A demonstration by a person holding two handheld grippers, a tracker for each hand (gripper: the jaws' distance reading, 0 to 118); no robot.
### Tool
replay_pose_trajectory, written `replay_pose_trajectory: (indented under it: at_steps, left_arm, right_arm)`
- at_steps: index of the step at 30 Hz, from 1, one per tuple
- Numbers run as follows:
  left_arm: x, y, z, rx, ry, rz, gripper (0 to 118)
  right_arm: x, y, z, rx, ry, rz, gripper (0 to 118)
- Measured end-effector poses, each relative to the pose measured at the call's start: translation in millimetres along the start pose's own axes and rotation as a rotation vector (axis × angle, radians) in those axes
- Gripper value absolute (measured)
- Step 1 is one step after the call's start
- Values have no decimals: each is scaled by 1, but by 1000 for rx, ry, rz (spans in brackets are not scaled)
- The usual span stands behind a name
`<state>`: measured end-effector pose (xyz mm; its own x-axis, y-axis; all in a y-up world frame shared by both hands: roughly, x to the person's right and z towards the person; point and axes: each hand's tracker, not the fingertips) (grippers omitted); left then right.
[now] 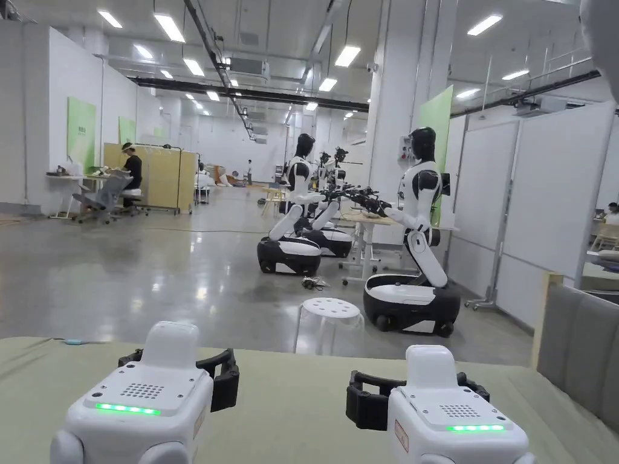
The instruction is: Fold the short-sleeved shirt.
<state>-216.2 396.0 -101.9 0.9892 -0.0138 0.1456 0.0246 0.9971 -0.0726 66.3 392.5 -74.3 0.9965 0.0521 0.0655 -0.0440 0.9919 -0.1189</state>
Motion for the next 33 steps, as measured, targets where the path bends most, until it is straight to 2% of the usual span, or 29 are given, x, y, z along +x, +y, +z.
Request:
replay_pose_trajectory:
  at_steps: [2, 3, 4, 5, 6, 7, 8, 9, 18, 21, 26, 28, 31, 33]
  left_arm:
    - [0, 0, 0, -2, 9, 1, 72]
    - [-1, -1, 0, -3, 3, 7, 70]
    - [-3, -2, 1, -11, -22, 22, 52]
    - [-4, -3, 2, -7, -26, 26, 15]
    - [-3, -3, 2, -7, -16, 21, 7]
    - [-3, -3, 2, 5, 36, 17, 4]
    - [-10, -3, 5, 2, -1, 20, 4]
    - [-12, -4, 5, -8, -55, 33, 4]
    - [-16, -1, 16, 5, 9, 4, 4]
    - [-42, -4, 28, -2, 54, 7, 4]
    - [-114, -11, 63, -30, 239, 11, 4]
    - [-143, -13, 77, -67, 264, 18, 4]
    - [-175, -23, 79, -226, 259, 19, 4]
    - [-190, -35, 61, -478, 238, 59, 4]
  right_arm:
    - [2, 0, 1, -6, 34, -3, 112]
    - [3, 0, 3, 1, 42, -3, 103]
    - [2, -1, 4, 7, 27, 3, 68]
    - [0, -1, 6, 19, -8, 26, 26]
    - [-1, -1, 6, 23, -41, 53, 11]
    - [-2, 0, 6, 37, -25, 88, 0]
    - [1, 3, 13, 42, -37, 52, 0]
    - [3, 6, 16, 40, -14, 49, 0]
    - [-16, 7, 11, 33, -5, 66, 0]
    - [-53, 8, 11, 32, 60, 74, 0]
    - [-137, -10, 2, 1, 272, 59, 0]
    - [-174, -18, 8, -9, 355, 68, 0]
    - [-208, -36, 11, -56, 448, 47, 0]
    - [-219, -47, 12, -63, 457, 57, 0]
